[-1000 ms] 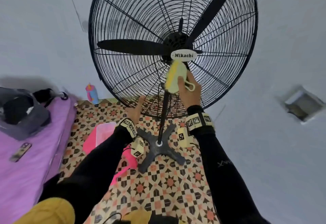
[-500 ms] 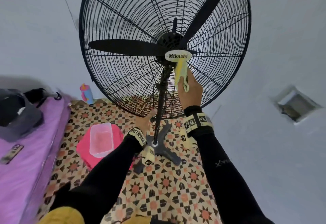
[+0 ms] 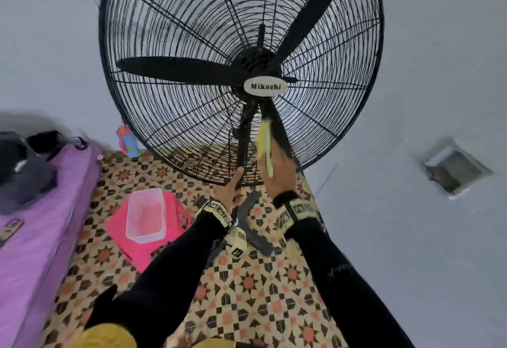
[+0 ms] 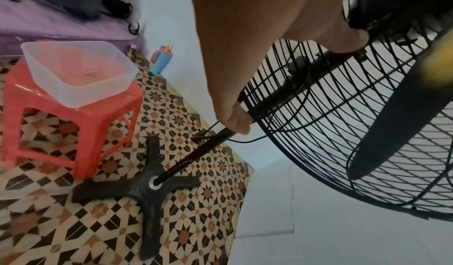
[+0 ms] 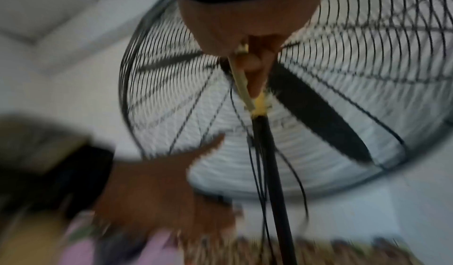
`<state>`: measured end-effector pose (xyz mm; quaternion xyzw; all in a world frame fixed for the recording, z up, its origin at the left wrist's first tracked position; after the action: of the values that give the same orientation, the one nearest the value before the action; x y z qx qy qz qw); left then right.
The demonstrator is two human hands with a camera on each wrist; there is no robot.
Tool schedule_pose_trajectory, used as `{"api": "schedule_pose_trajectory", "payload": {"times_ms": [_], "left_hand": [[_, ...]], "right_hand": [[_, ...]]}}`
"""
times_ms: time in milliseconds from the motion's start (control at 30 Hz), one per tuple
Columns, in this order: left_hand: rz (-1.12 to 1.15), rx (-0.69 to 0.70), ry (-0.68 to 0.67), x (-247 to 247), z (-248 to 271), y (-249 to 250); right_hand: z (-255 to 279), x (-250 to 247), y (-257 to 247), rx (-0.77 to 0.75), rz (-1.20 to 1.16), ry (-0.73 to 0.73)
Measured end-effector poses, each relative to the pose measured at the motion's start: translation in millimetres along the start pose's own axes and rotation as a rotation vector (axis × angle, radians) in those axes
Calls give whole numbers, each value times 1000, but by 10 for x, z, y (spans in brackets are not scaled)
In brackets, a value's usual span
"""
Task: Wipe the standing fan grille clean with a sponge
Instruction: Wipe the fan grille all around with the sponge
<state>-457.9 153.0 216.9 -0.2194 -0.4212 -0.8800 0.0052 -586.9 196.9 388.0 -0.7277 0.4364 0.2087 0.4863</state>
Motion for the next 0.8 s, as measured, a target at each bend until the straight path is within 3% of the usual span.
{"api": "schedule_pose_trajectory", "payload": {"times_ms": [67,133,200,300,400,533,633,700,800], "left_hand": [[19,-20,-58,-2,72,45],[87,-139,-107,15,67,-42],[120,-262,-258,182,142,-80],[61,-268,-452,507,247,105],[-44,-162,-414,705,405,414],[36,-60,-267,687,494,583],[1,-72,-251,659,507,439],[-11,-126,-242,602,419,322],[93,-192,-145,463,350,221]], "right_hand": [[310,177,122,24,-45,-103],[407,192,183,70,-123,-150],[315,99,167,102,-166,-119],[196,19,8,48,-107,-164],[163,-54,-50,65,-70,-237],[148,-200,-84,224,-71,-295],[153,-216,10,414,118,-455],[144,-223,35,450,192,-550],[110,-312,5,420,229,-458]]}}
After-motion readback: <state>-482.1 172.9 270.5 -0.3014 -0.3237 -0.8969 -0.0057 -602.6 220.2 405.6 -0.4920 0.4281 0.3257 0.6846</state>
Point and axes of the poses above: each hand's wrist, its own z-axis away from the middle knuckle, its own x-axis out of the palm, y = z × x, the point moved 7 cm from there along -z, towards the middle knuckle, and after that the axes turned 10 degrees about -y, right-handed, at the moved point
